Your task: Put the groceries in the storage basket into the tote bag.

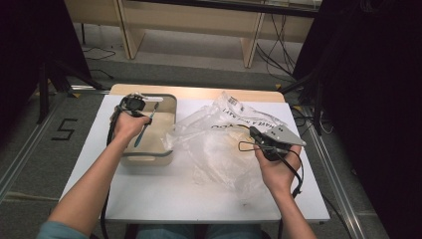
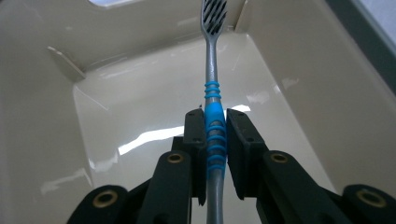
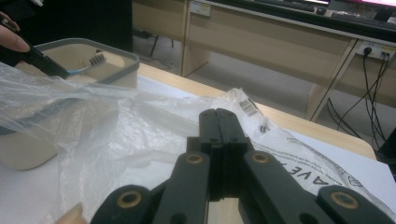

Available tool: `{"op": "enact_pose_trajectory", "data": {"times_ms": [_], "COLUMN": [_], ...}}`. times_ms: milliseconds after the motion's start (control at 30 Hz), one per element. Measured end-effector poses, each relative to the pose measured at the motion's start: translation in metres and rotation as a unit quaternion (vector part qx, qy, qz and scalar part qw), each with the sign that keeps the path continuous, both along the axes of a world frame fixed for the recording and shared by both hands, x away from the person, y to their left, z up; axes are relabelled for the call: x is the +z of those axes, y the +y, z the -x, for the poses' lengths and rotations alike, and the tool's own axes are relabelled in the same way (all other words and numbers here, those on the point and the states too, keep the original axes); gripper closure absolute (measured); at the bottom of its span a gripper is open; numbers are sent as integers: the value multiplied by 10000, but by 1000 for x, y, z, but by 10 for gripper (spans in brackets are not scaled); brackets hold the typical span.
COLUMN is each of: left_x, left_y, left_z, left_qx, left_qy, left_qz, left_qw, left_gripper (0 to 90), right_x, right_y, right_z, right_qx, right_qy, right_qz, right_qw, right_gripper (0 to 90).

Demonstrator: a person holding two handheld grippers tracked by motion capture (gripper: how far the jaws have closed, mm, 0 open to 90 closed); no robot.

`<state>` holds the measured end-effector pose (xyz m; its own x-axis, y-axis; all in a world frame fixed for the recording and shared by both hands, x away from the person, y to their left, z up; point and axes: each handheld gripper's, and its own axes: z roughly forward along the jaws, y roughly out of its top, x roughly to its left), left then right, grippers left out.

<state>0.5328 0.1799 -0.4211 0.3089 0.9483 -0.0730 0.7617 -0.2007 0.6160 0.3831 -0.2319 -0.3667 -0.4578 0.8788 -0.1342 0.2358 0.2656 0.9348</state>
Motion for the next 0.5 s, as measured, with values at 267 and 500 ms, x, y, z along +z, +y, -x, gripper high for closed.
{"op": "enact_pose_trajectory", "data": {"times_ms": [267, 500], "left_x": [12, 31], "left_y": [1, -3], "left_z": [9, 18], "left_qx": [-37, -194], "left_qy": [-184, -467], "left_qz": [192, 151], "left_qw": [9996, 9986], "left_gripper": [784, 783], "right_x": [0, -1], "right_y": [0, 0], "right_z": [0, 0], "right_qx": [8, 8], "right_qy": [6, 15], "right_qz": [-1, -6], "right_qw": [10000, 10000], "right_gripper": [900, 900]}}
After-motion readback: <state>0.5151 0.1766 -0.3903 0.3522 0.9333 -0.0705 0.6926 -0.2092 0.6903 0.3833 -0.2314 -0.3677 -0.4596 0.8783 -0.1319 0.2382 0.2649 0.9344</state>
